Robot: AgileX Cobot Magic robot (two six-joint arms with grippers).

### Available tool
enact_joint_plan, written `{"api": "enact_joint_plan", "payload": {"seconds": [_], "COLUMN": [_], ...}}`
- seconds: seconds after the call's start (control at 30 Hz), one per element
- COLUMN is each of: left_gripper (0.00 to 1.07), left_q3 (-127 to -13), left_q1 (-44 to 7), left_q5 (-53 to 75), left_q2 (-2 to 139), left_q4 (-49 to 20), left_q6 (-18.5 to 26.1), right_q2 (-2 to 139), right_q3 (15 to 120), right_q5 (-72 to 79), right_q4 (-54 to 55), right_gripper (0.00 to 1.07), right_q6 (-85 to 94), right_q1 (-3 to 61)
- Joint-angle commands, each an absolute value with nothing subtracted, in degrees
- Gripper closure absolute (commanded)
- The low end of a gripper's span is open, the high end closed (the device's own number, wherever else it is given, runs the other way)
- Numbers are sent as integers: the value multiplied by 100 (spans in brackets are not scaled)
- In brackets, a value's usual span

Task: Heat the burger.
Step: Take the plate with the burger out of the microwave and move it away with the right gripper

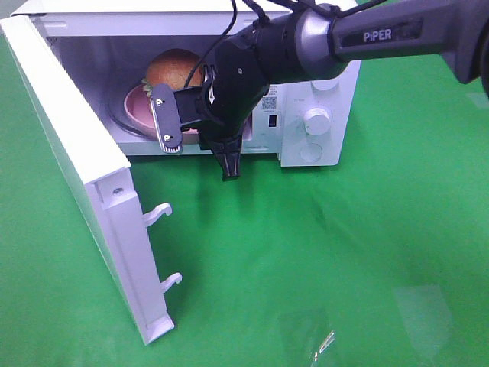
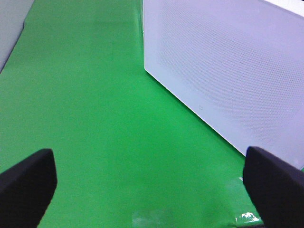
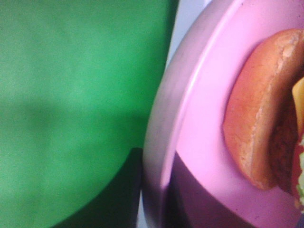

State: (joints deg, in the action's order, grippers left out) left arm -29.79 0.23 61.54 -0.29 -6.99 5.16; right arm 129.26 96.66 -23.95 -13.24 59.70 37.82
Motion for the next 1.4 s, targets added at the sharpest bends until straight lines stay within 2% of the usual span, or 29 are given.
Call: {"api": "enact_joint_plan", "payload": {"seconds": [0.03, 0.63, 1.4], "left_gripper": [7, 7, 7], "left_q3": [-2956, -2956, -2956], "left_q1": [40, 40, 40], "left_q5": [6108, 6108, 6108], "left_q2": [-63, -63, -63], "left_q4": [-693, -693, -693], "left_q6": [498, 498, 498], "right_q2": [12588, 11763, 10313], "right_q3": [9431, 7683, 5861], "right_q5": [-2143, -670, 149], "right_q4": [-1438, -2137, -2475], "right_gripper": [107, 107, 107], "right_q6": [6050, 6199, 6497], "right_q1": [3678, 3678, 3667]}}
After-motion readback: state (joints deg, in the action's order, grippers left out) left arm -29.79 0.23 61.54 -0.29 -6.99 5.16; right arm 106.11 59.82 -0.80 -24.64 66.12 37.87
